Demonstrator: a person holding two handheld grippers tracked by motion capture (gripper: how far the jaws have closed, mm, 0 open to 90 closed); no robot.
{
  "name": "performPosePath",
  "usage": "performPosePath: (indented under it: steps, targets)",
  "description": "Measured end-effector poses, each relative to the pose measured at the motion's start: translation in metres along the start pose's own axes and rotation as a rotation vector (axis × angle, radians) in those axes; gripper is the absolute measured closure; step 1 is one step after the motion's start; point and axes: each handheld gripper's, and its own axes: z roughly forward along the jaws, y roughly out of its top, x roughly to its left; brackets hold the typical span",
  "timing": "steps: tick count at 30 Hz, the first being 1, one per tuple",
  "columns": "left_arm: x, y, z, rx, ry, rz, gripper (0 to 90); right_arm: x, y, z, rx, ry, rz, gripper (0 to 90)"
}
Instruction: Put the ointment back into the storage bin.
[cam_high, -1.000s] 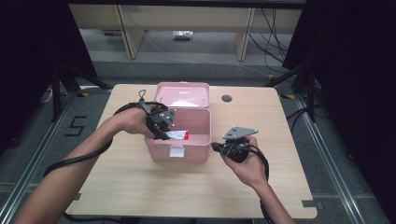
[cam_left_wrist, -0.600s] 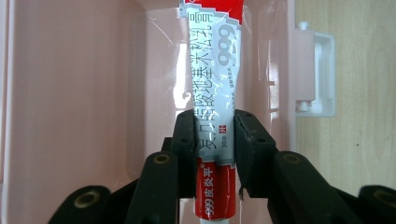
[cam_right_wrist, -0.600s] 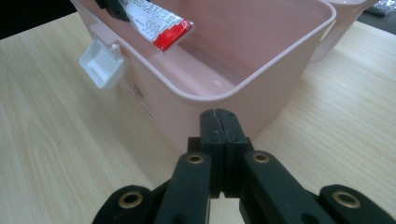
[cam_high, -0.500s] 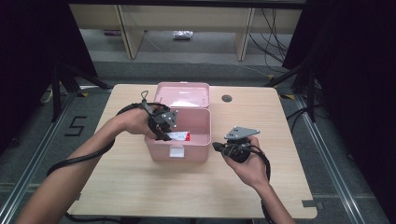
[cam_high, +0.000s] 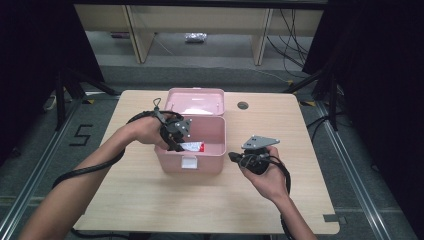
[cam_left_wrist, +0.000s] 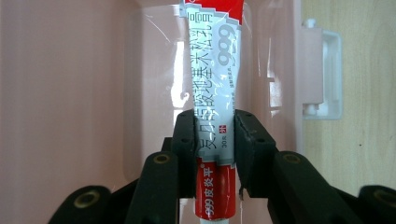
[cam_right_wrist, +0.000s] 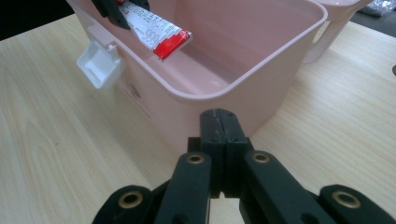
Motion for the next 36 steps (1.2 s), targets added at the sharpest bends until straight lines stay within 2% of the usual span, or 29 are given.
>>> performPosePath:
  steps: [1,2,8,9,13,20,28,34,35,36]
  targets:
    - [0.001,0.000,-0.001,0.010,-0.001,0.012,71.2,0.001,0.000,0.000,0.001,-0.001,0.007,90.0]
    - [0.001,0.001,0.000,0.013,-0.002,0.013,71.2,-0.001,0.000,0.000,-0.008,0.000,-0.019,90.0]
    - [0.002,0.001,0.002,0.019,-0.004,0.012,71.2,-0.001,-0.001,0.000,-0.007,0.000,-0.013,90.0]
    - [0.002,0.001,0.003,0.015,-0.004,0.005,71.2,0.000,-0.001,-0.001,-0.005,-0.004,0.002,90.0]
    - [0.003,0.002,0.005,0.019,-0.007,0.002,71.2,-0.002,-0.001,-0.001,-0.009,-0.007,-0.017,90.0]
    - [0.005,0.001,0.008,0.025,-0.011,0.001,71.2,-0.002,0.000,-0.003,0.005,-0.002,-0.004,90.0]
    - [0.008,0.002,0.012,0.046,-0.020,0.012,71.2,-0.003,-0.001,-0.003,-0.002,-0.007,-0.012,90.0]
    - [0.007,0.003,0.013,0.043,-0.024,0.007,71.2,-0.003,-0.001,-0.003,-0.002,-0.005,-0.013,90.0]
    - [0.007,0.003,0.015,0.045,-0.028,0.006,71.2,-0.001,-0.002,-0.003,0.001,-0.003,0.005,90.0]
    - [0.007,0.003,0.015,0.045,-0.028,0.006,71.2,-0.002,-0.002,-0.003,0.001,-0.004,0.004,90.0]
